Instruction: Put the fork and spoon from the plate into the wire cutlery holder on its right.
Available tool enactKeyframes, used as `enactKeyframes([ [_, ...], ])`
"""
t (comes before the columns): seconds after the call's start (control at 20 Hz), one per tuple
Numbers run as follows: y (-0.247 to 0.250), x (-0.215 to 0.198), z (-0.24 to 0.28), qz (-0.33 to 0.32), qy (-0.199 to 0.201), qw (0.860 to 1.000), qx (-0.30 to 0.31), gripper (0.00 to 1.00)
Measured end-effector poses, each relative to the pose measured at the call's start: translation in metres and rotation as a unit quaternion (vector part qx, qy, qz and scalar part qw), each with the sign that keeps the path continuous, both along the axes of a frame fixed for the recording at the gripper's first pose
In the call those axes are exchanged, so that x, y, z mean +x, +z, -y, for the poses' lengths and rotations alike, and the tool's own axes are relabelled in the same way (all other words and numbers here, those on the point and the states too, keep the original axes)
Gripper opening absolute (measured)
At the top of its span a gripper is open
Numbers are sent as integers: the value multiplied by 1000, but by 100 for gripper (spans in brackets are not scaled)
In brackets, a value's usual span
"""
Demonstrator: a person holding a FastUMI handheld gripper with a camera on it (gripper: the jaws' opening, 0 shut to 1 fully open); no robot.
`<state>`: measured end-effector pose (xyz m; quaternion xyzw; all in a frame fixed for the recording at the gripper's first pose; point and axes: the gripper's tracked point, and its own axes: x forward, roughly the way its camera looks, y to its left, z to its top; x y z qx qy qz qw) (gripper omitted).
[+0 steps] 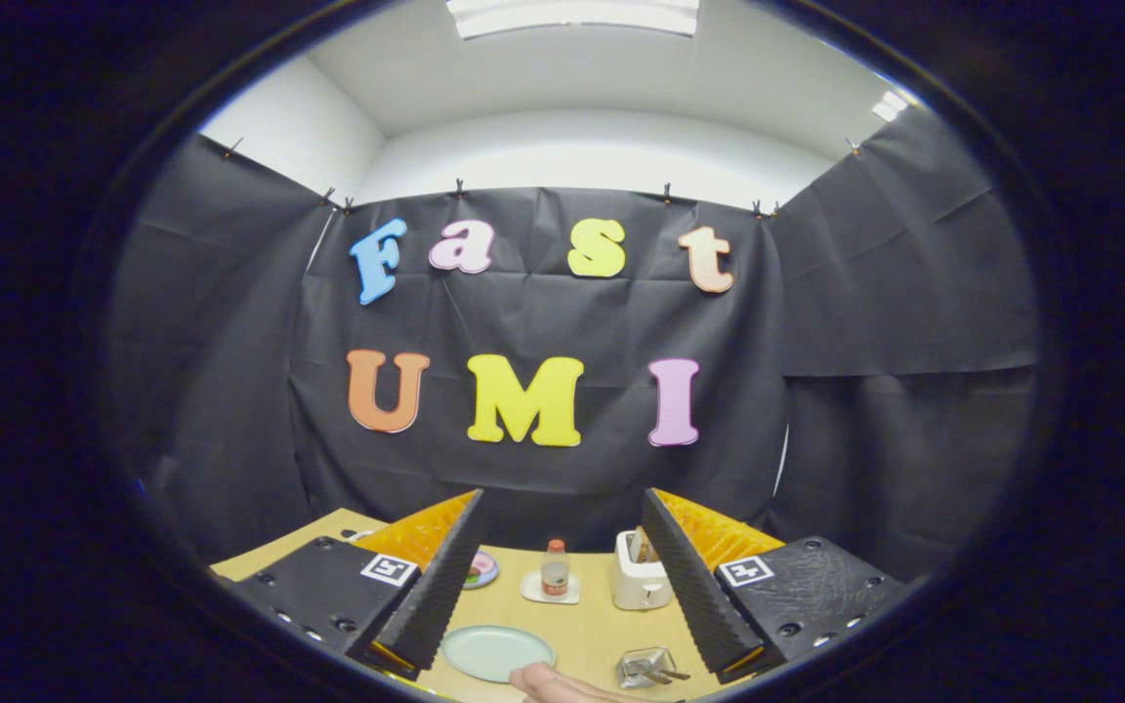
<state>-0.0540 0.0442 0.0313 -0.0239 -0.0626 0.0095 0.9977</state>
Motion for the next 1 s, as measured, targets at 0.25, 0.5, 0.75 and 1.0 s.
enactKeyframes([
  [0.25,-7,-8,16,3,-8,1000,-22,96],
  [0.5,-10,-11,36,7,-10,1000,-27,96],
  [0.75,-12,-9,46,3,0,1000,-15,96],
  [1.0,-13,-11,61,20,-15,1000,-3,96],
])
